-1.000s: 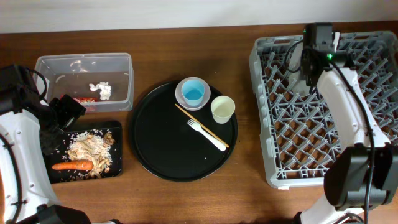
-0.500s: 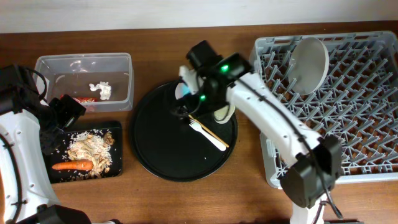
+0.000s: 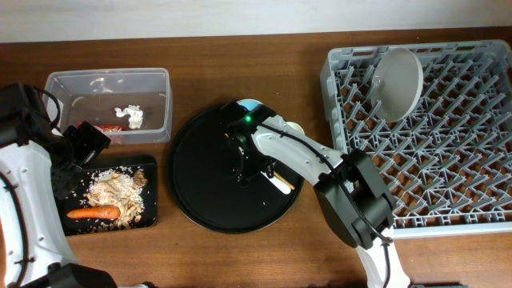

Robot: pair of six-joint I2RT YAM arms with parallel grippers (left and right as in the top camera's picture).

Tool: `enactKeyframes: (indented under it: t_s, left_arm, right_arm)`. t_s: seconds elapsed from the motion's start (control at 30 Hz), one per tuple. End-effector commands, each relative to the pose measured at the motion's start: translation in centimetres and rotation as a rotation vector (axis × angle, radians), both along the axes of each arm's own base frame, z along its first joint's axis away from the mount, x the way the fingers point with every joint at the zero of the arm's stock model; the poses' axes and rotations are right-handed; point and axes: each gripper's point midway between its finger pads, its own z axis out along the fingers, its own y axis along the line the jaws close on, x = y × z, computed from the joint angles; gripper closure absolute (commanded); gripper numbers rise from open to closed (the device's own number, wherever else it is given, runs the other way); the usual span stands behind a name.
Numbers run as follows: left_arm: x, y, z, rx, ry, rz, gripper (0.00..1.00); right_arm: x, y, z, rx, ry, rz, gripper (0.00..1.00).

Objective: Sort waste into correct bins and load items into the dishwasher rack
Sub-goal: 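Reach the right gripper to the white plastic fork and grasp it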

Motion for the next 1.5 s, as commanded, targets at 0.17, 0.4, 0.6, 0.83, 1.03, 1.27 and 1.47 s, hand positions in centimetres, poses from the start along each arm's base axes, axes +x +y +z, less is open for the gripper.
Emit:
enactKeyframes:
  t_s: [0.17,0.4,0.6,0.83,1.03,1.27,1.47]
  left_arm:
    - [-0.1,0.0,0.3,-0.001,-0.008,0.011,0.01]
    - [-0.1,0.0,0.3,-0.001,-0.008,0.011,0.01]
    - [-0.1,0.0,0.3,-0.001,-0.008,0.011,0.01]
    - [-0.1,0.0,0.3,-0.001,-0.008,0.011,0.01]
    - [-0.1,0.0,0.3,-0.001,-0.008,0.011,0.01]
    - [-0.1,0.0,0.3,-0.001,-0.008,0.011,0.01]
    - [-0.1,0.0,0.3,-0.001,-0.008,0.011,0.01]
  right_arm:
    - [-1.8,1.8,-0.5,0.094,0.088,0.017,0.12]
    - [-0.9,1.3,-0.8,0.041,0.023,0.042,0.12]
    - [-2.7,1.5,-2.1,0.078,0.096,0.034,0.14]
    - [-5.4,3.9,-2.1,0.042,0.085,0.048,0.60]
    - [-5.5,4.0,-2.1,0.041,0.086,0.024,0.89]
    - [-5.3,4.5,-0.8,0.056,0.089,0.017,0.82]
    - [-3.2,7.1,-0.7,0.161,0.006,0.027,0.18]
